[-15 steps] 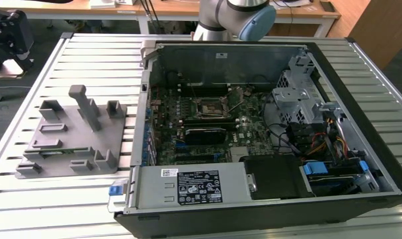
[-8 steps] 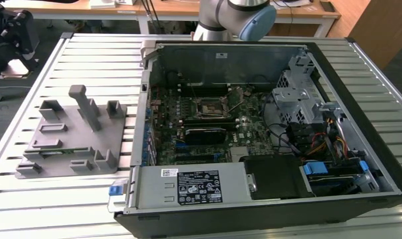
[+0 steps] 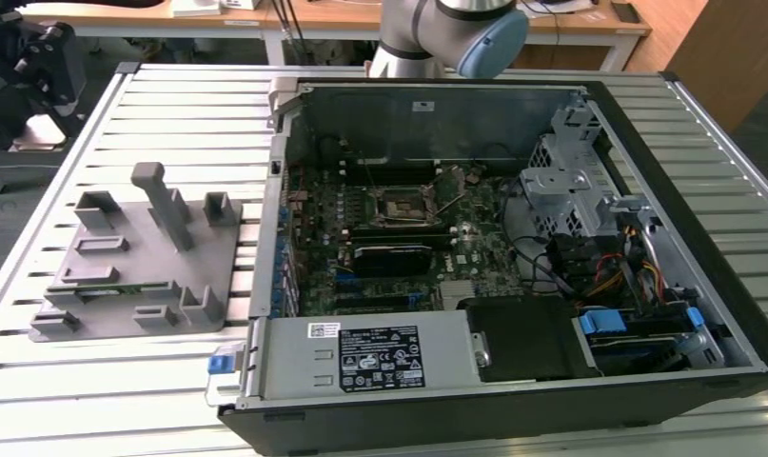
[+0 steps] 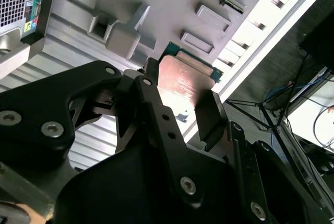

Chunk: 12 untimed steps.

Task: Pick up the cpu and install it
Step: 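Pick up the cpu and move it towards the insertion slot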

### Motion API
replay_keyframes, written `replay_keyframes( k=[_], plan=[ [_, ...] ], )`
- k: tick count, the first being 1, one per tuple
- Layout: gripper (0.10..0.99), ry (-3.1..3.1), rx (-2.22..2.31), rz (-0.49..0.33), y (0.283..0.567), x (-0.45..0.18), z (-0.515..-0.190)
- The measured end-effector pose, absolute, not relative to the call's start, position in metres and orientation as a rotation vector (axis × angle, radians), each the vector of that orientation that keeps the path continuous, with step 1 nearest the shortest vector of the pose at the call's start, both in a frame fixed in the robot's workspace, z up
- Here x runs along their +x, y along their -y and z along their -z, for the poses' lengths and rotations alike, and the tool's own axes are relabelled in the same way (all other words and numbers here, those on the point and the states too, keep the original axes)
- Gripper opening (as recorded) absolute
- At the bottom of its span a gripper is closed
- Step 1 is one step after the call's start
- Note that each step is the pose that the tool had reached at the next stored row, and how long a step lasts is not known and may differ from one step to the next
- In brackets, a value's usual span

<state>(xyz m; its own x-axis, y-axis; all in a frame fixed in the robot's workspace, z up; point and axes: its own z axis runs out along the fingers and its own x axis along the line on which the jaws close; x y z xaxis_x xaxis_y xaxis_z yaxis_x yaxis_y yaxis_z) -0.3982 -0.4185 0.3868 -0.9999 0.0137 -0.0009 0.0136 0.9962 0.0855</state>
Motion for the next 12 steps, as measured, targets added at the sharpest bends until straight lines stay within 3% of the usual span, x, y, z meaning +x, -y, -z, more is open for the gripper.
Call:
replay_keyframes(
  k=[12],
  plan=[
    [0.525,-3.137,0.021,-0.139,0.419,-0.382,-0.384]
  ],
)
